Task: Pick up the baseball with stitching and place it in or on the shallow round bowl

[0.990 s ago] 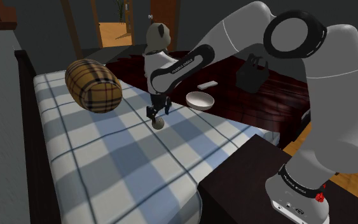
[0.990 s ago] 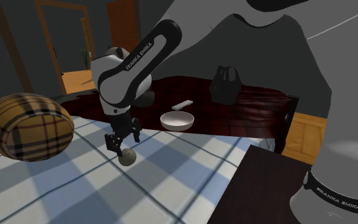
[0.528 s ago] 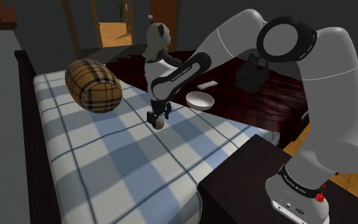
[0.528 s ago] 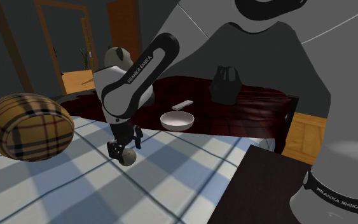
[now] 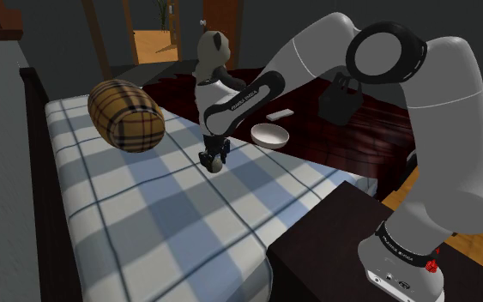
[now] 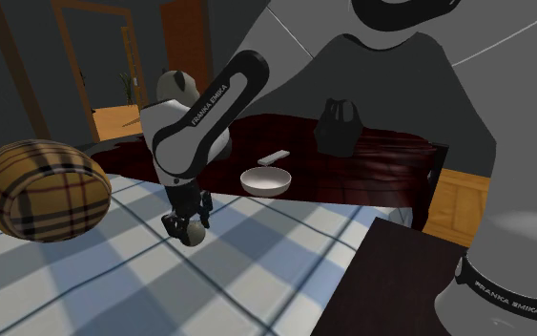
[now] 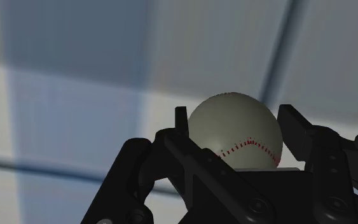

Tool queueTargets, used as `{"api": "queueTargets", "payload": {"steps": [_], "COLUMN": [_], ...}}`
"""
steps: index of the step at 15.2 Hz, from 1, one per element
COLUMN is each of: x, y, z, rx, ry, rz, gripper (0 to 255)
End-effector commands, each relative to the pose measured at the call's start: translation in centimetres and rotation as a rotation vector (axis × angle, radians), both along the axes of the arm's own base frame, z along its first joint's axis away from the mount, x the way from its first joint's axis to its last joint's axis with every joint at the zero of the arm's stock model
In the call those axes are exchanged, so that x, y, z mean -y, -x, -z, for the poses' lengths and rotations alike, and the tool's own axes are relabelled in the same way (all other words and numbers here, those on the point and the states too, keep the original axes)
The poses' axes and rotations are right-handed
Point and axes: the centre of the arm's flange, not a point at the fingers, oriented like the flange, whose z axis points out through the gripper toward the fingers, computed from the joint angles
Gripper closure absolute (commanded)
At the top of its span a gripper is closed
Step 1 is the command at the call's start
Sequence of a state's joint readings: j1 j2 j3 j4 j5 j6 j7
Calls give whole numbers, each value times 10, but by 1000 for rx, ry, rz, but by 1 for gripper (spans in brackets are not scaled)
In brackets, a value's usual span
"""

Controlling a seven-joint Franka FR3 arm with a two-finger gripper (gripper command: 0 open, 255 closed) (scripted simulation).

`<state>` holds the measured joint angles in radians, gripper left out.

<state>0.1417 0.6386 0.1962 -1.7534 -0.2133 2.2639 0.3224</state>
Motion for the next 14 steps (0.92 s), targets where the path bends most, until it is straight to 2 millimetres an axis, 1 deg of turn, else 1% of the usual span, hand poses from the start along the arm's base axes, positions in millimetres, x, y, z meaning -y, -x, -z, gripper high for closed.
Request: {"api": "queueTargets", "payload": {"steps": [1,8,14], "x": [0,0,0], "y": [0,0,0], "z": [0,0,-32], "rx": [0,0,0], "ry": [0,0,0], "rz": [0,0,0], "gripper": [255,255,255]}}
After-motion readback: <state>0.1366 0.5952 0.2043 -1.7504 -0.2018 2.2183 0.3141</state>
